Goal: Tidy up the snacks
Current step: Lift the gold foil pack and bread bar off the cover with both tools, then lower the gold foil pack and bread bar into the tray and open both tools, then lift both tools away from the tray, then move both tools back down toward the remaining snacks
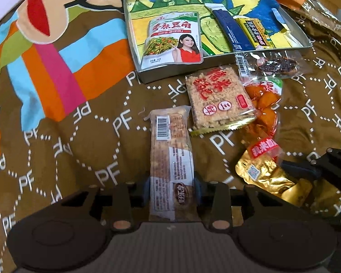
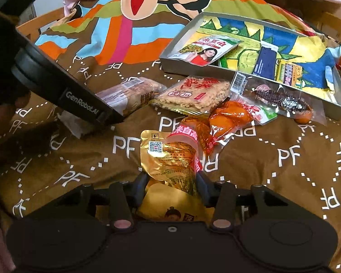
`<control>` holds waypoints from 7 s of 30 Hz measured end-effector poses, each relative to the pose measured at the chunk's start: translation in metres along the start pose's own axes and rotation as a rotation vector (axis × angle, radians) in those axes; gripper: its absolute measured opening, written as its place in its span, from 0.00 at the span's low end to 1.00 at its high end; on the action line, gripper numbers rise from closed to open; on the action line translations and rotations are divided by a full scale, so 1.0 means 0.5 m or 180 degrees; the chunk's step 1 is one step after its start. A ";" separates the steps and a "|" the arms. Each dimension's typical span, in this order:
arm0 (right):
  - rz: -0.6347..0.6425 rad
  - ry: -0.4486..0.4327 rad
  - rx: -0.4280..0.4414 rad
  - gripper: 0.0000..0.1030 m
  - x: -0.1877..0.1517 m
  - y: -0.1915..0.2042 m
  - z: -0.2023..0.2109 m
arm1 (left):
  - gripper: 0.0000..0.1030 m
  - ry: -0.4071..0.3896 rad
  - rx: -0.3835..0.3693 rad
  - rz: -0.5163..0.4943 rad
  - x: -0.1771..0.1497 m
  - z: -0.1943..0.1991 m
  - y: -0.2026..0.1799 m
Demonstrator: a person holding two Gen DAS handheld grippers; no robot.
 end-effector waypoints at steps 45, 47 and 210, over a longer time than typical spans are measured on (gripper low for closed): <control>0.0168 -0.1073 -0.0352 0.46 -0.021 0.022 0.234 | 0.38 -0.0826 -0.0308 0.0911 -0.093 0.203 -0.041; 0.0104 -0.1160 -0.0370 0.46 -0.007 0.007 0.243 | 0.38 -0.0930 -0.0232 0.0879 -0.073 0.209 -0.044; -0.0446 -0.0518 -0.0792 0.99 -0.122 -0.100 0.255 | 1.00 -0.0877 0.0492 0.0950 -0.198 0.213 -0.067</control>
Point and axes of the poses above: each gripper's, at about its wrist camera, not at the fingertips, and z roughly against the way its jaws point, y to its left, x to its top, the point moved 7 cm from there along -z, roughly the way its jaws point, and after that the axes turned 8 degrees about y, right-handed, at the moved point
